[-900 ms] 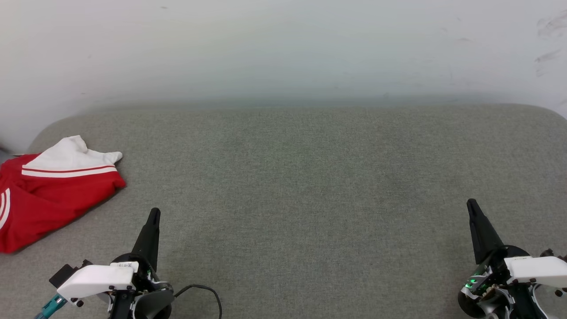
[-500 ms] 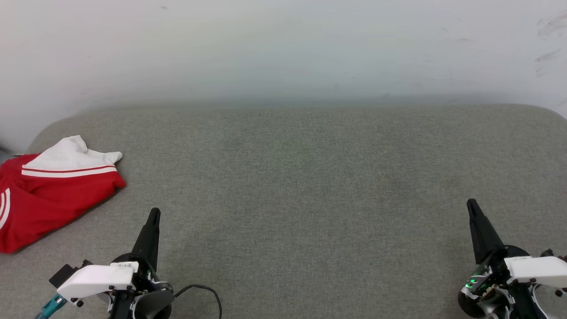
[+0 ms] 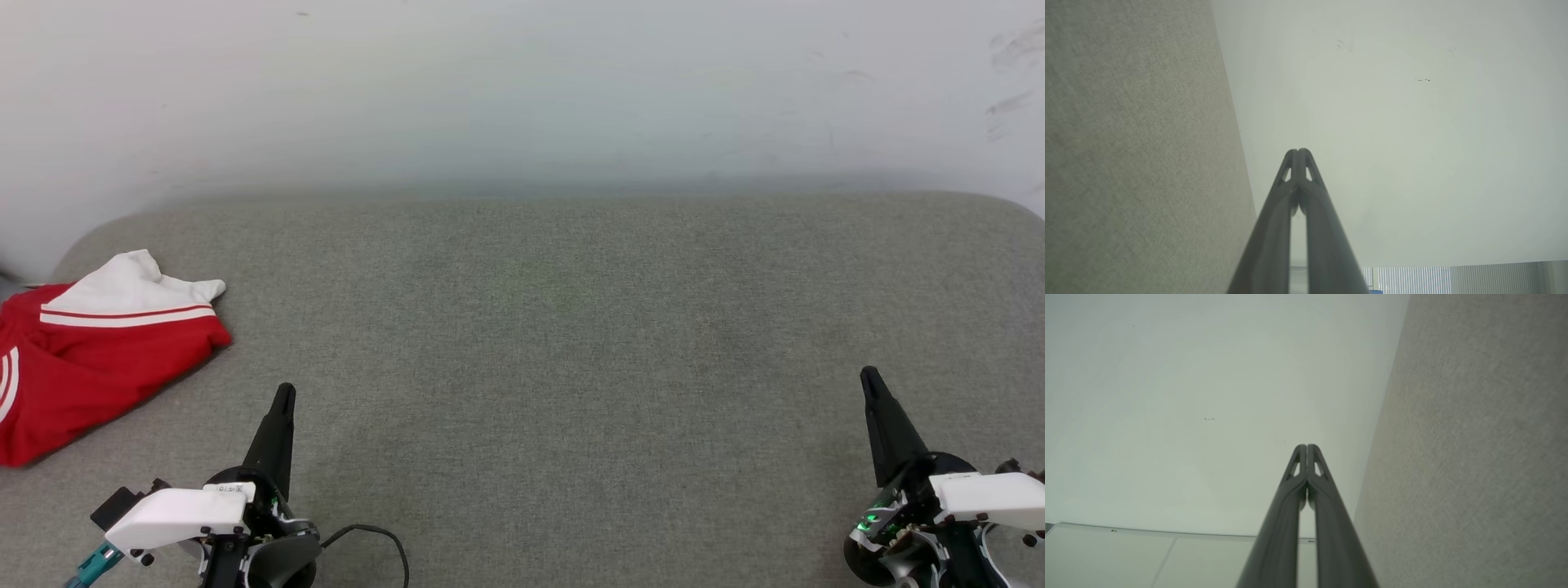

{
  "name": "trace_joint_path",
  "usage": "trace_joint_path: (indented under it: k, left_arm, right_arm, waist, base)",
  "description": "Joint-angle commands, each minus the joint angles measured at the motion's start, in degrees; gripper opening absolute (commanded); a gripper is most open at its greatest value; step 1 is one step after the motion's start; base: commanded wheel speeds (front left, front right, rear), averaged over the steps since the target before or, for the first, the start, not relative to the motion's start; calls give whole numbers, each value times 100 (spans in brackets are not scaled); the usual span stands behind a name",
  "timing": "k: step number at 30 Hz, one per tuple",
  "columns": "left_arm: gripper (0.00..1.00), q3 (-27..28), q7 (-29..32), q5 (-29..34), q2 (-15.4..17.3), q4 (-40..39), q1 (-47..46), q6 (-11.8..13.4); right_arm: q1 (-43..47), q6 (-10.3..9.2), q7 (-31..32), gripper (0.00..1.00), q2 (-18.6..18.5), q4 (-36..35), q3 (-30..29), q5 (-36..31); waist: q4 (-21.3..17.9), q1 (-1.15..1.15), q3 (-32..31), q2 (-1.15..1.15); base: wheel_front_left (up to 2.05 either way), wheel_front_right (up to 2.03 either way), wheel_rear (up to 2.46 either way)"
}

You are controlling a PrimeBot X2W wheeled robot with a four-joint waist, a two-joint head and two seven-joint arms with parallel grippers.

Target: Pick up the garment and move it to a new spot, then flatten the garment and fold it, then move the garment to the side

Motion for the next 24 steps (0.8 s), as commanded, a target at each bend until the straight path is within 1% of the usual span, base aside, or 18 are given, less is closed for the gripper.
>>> trace_joint_path:
  k: [1, 24]
  left_arm:
    - [0, 12, 11, 2, -6, -8, -32, -12]
    - [0, 13, 11, 2, -6, -9, -32, -12]
  right_arm:
    - [-66, -2, 4, 0, 18, 1, 3, -26]
    - [-66, -2, 3, 0, 18, 1, 4, -26]
  waist:
    - [0, 0, 0, 0]
    - [0, 0, 0, 0]
  base:
    - [0, 0, 0]
    - [0, 0, 0]
